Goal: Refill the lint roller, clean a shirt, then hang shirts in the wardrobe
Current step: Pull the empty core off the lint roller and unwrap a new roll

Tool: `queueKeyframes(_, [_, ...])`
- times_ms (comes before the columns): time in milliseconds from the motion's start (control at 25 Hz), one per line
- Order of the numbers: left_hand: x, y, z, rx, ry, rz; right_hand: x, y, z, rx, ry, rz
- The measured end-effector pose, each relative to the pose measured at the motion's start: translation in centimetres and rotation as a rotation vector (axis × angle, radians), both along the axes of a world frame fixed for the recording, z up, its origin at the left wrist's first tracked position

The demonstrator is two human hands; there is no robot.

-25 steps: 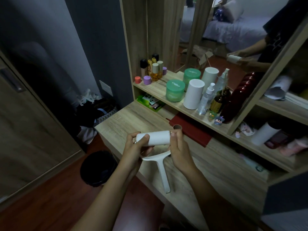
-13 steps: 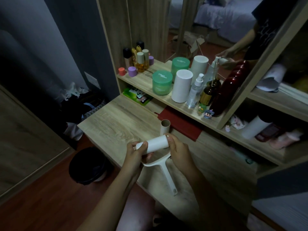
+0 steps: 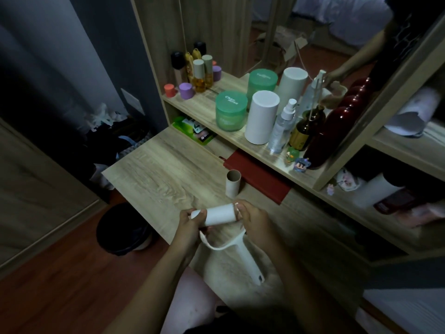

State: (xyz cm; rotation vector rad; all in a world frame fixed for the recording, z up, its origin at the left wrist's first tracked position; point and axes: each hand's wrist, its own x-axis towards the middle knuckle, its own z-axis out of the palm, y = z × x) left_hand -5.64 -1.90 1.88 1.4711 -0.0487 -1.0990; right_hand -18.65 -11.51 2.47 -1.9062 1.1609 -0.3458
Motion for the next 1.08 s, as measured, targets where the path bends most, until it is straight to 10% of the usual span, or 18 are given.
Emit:
queueKeyframes(360, [0.6, -0.9, -1.3, 0.005, 0.272, 0.196, -2.5, -2.1, -2.6, 0.031, -0.075, 0.039])
queueKeyframes(1080, [1.4, 0.2, -2.6, 0.103, 0.188, 0.139, -2.9, -3.7, -7.1, -0.055, 0.287, 0.169])
